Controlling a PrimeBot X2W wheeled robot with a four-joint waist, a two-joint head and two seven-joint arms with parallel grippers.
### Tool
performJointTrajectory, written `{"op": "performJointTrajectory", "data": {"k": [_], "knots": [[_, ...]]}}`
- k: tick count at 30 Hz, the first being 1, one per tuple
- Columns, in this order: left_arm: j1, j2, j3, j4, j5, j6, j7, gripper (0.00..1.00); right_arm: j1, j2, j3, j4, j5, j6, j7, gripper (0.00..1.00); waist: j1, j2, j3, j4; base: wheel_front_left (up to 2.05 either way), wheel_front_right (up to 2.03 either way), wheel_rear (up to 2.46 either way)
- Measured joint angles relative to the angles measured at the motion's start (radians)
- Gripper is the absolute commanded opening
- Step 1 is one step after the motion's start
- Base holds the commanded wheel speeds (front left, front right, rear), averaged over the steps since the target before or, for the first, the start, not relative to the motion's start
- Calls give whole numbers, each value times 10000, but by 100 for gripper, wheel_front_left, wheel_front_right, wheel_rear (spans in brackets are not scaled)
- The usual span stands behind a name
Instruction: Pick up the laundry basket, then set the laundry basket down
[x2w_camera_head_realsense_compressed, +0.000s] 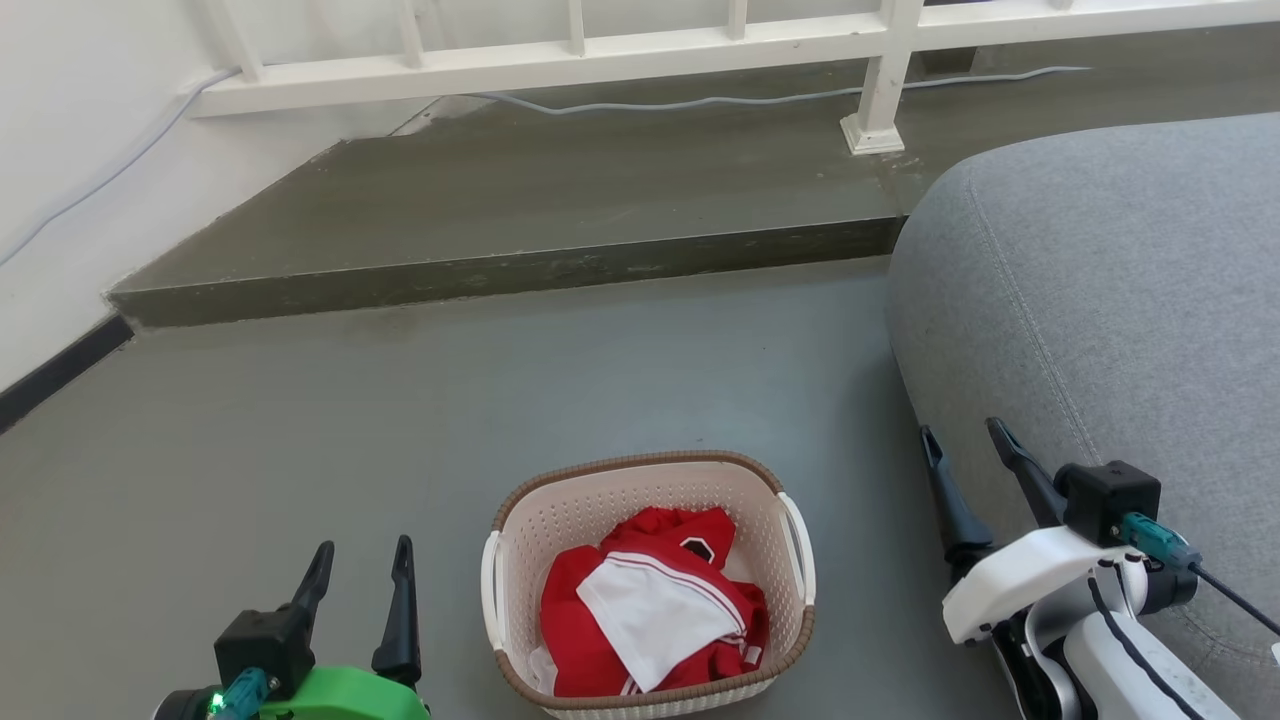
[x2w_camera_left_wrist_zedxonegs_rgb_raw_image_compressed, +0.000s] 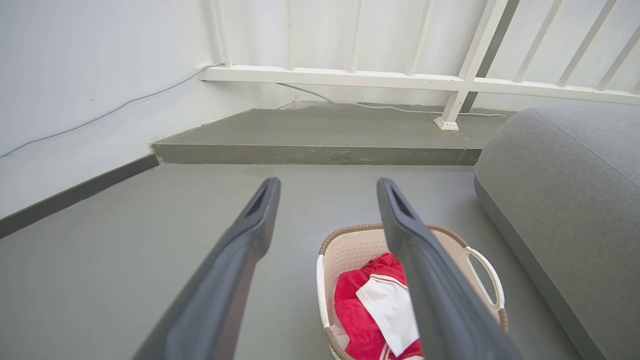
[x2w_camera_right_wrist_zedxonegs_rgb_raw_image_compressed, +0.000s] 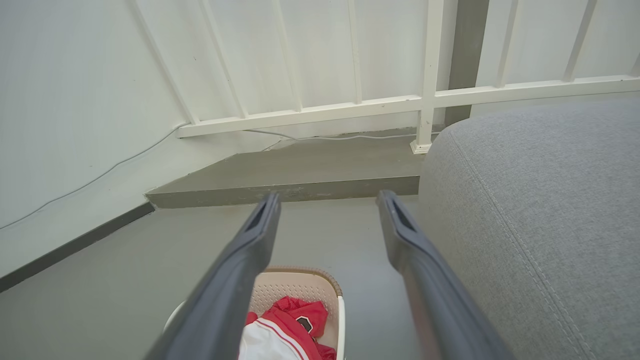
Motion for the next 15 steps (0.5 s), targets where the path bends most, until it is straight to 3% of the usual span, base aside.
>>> {"op": "performJointTrajectory", "data": {"k": [15], "knots": [[547,-295,405,-938,629,0,543,100,351,0,-148,-370,-228,-12,123,100,0,0,33,-1,0,0,0]]}}
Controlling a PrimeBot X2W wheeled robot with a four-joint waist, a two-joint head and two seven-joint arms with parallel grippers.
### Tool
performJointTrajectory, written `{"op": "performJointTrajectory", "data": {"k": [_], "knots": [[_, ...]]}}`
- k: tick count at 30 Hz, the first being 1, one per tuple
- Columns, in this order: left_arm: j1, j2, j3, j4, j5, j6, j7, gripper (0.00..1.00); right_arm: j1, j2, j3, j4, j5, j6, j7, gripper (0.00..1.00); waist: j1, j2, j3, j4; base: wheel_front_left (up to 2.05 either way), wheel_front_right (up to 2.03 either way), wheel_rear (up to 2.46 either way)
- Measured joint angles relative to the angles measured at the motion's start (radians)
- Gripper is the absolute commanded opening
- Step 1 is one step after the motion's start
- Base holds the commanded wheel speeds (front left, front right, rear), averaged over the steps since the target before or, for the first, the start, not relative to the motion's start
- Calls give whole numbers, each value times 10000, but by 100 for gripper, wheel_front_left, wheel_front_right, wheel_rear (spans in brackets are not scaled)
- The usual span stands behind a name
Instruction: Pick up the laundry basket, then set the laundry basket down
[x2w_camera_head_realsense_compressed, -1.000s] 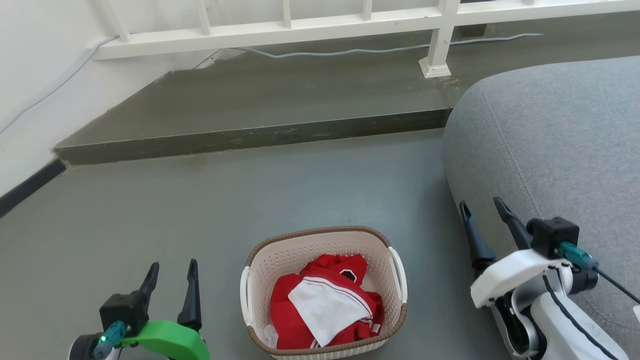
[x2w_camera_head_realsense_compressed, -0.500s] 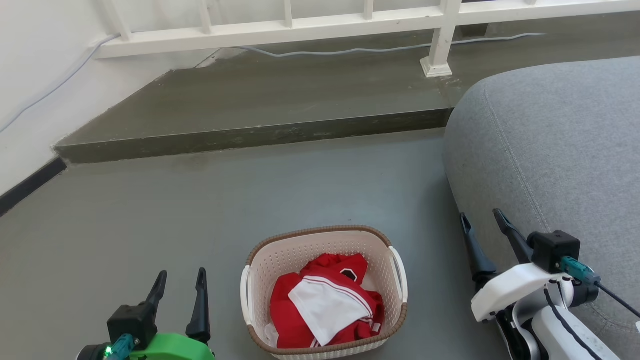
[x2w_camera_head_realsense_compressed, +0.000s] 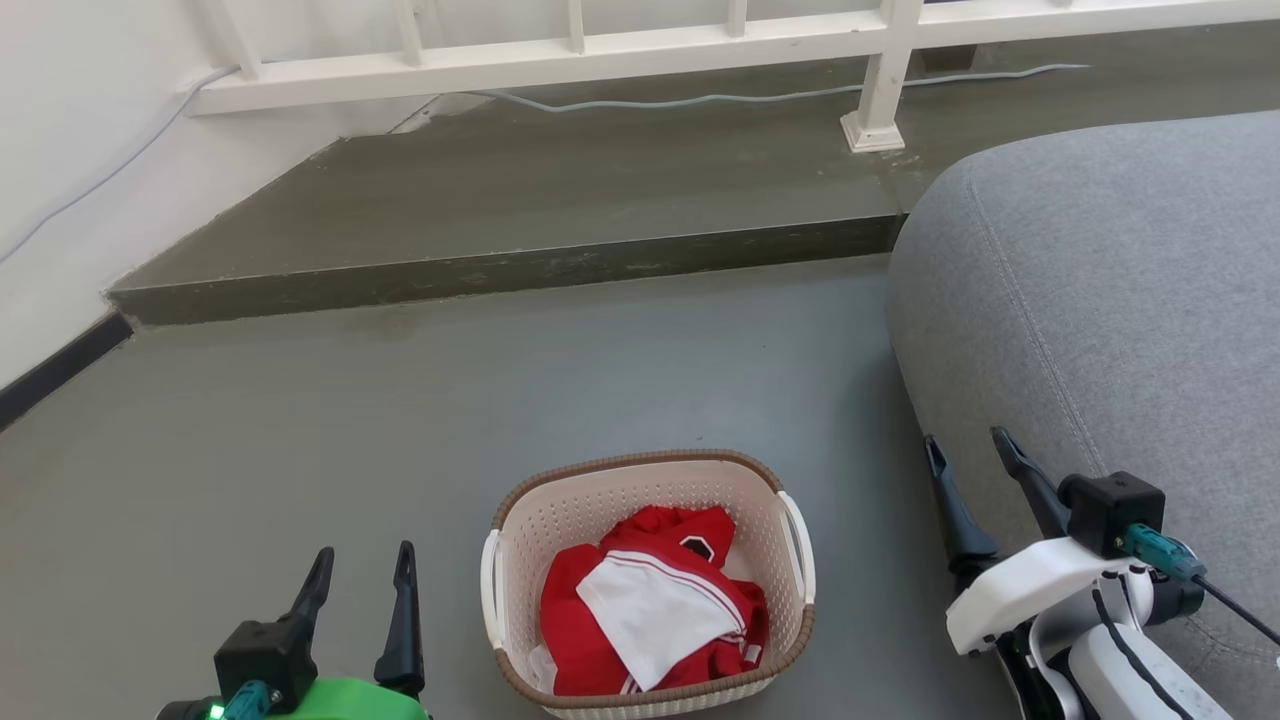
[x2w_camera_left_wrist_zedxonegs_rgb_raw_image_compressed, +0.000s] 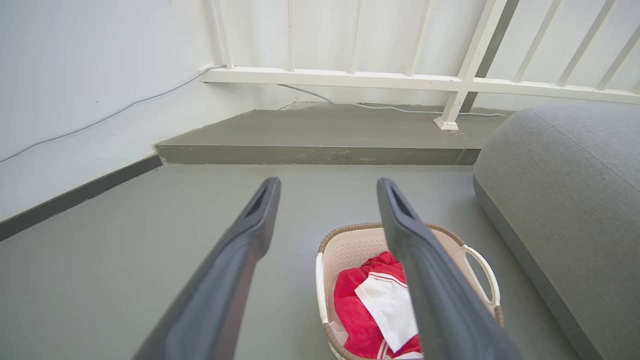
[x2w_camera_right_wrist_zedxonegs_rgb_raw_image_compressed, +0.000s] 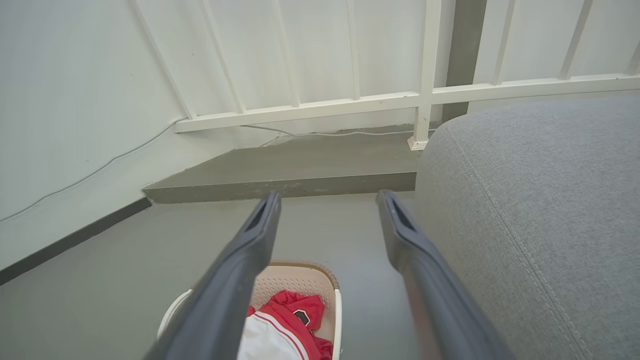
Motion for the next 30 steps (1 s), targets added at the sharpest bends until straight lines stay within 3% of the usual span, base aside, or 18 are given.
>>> {"op": "performJointTrajectory", "data": {"k": [17,18,30], "knots": [[432,-272,280,-901,487,8,556,100,192,0,-293,-420,-280,-4,261,100,0,0,84,24,0,0,0],[462,-276,290,-922,514,8,564,0,192,0,-309,-431,-280,-4,303,0,0,0,88,28,0,0,0],[610,-326,27,-552,-21,4,587,0,630,330,-339,-8,257,130,305,0,0,0,92,77,0,0,0]]}}
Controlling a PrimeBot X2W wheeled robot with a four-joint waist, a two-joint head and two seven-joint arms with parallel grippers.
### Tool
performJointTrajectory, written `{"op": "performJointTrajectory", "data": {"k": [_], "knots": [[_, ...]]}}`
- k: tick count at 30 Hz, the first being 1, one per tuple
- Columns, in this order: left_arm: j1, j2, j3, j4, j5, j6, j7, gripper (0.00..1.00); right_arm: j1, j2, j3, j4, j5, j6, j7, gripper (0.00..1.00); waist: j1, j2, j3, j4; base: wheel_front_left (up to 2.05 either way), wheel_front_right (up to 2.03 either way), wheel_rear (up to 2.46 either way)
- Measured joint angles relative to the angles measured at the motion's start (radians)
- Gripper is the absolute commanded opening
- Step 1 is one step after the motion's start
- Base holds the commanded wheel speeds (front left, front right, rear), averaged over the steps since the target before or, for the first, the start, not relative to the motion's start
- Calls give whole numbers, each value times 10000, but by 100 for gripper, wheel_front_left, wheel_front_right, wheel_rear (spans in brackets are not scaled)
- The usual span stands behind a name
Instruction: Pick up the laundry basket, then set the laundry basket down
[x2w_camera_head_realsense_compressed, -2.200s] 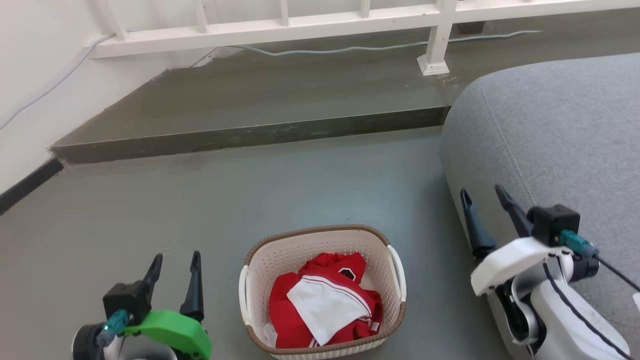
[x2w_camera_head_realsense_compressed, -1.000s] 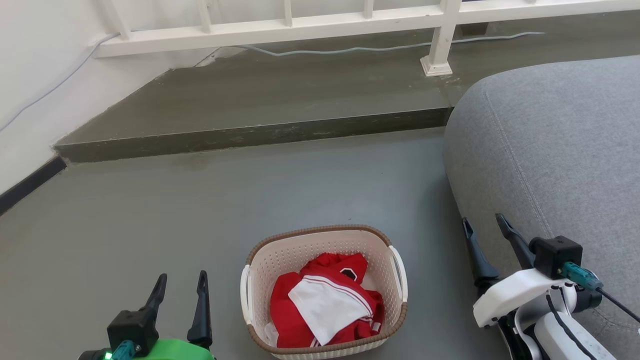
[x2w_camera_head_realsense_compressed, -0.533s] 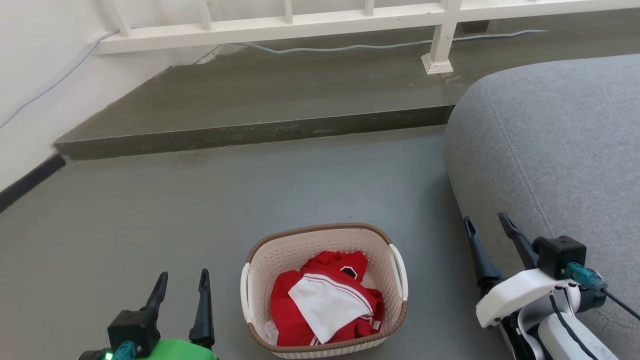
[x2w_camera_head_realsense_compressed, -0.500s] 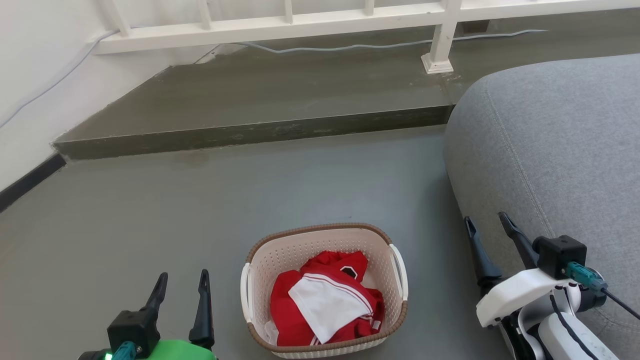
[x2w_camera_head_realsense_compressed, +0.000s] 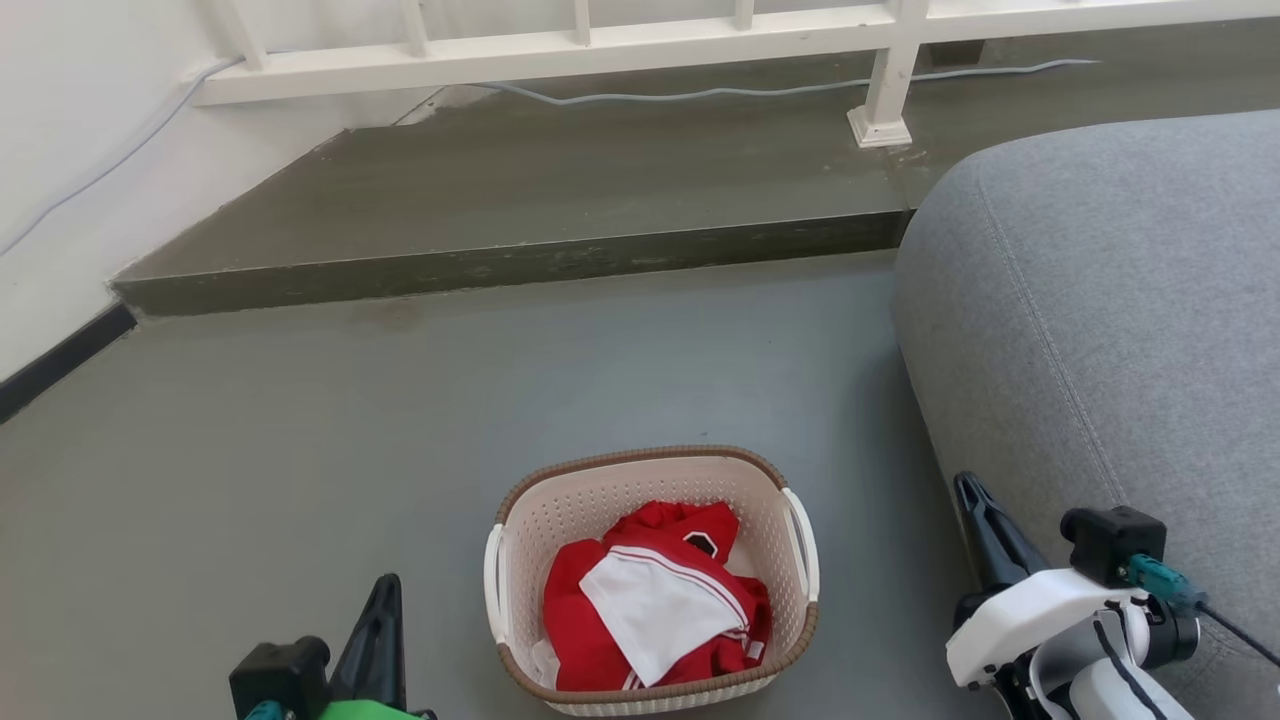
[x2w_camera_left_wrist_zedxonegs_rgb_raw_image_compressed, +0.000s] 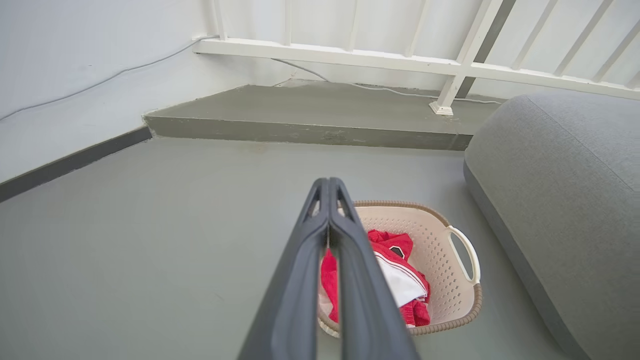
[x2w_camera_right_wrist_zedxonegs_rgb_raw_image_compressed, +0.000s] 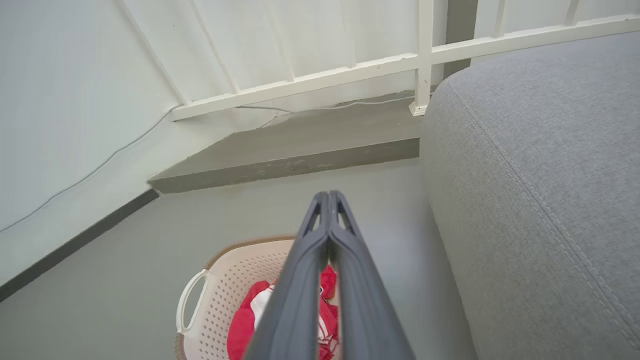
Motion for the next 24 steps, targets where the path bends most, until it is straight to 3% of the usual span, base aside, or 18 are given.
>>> {"op": "performJointTrajectory", "data": {"k": [24], "knots": [[5,-10,623,111,-3578,-276,52,0,-10,359,-1158,-138,3056,476,704,0,0,0,-54,219,0,0,0]]}}
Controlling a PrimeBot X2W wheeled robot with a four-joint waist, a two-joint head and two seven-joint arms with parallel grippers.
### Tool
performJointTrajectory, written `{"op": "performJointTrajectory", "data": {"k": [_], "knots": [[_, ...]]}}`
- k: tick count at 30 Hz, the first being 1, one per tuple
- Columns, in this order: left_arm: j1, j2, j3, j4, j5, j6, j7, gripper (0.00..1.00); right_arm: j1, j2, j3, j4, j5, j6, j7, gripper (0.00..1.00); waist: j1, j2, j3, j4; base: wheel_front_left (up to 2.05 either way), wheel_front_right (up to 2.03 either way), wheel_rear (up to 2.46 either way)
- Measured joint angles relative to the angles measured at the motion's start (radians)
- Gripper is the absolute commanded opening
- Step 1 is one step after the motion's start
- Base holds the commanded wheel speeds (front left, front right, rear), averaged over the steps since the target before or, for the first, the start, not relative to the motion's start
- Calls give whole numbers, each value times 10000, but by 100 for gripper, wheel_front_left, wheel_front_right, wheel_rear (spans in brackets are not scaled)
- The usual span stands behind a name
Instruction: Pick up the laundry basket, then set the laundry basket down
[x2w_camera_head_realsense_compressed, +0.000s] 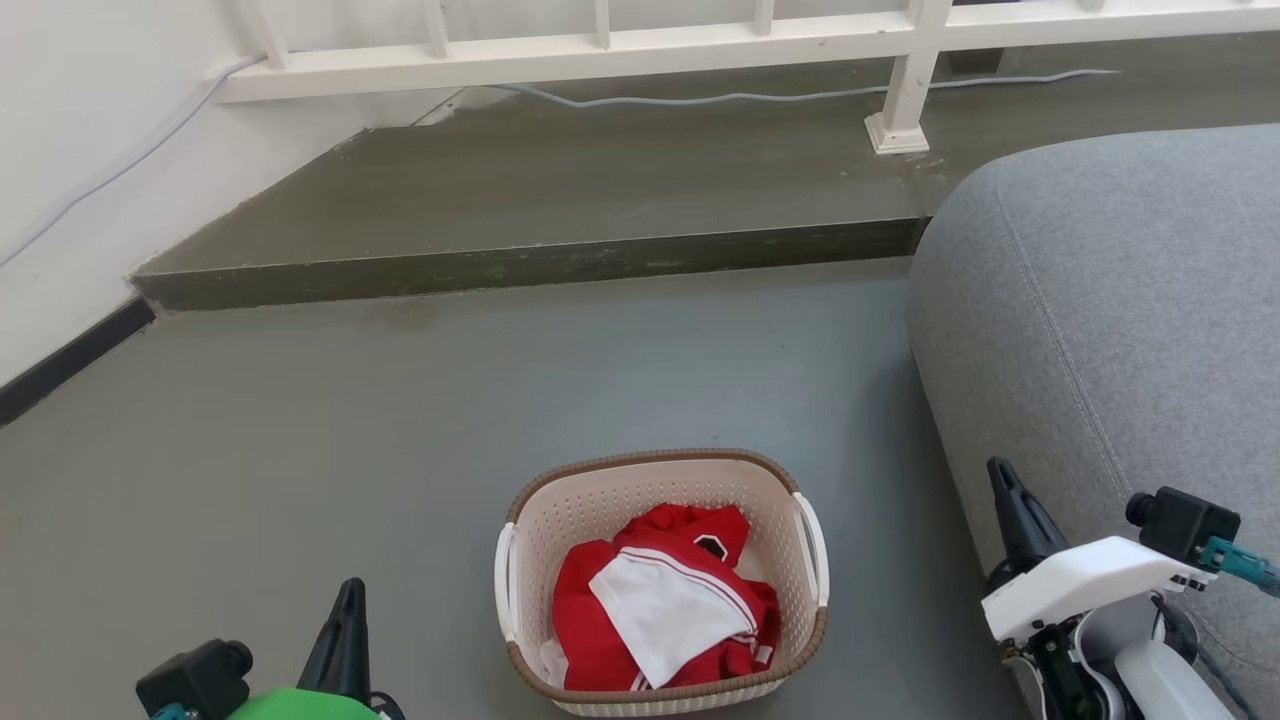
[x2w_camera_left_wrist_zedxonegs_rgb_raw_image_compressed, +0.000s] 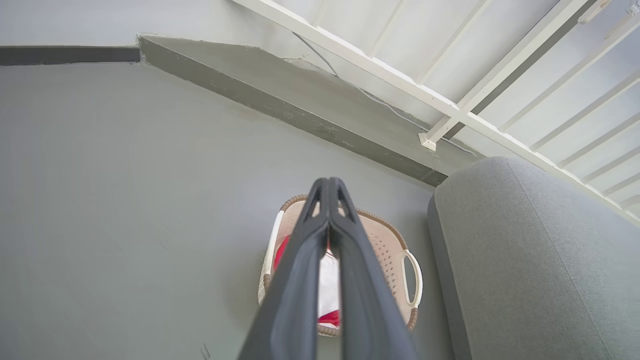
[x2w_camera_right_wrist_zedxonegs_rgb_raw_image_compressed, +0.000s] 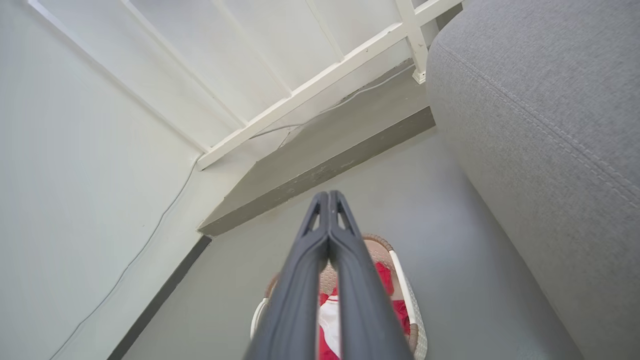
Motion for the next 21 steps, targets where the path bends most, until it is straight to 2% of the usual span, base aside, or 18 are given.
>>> {"op": "performJointTrajectory", "data": {"k": [21], "knots": [[-615,113,495,658,-2978,-539,274,0,-42,278,-1011,29,2545,470,612,0,0,0,-61,181,0,0,0]]}}
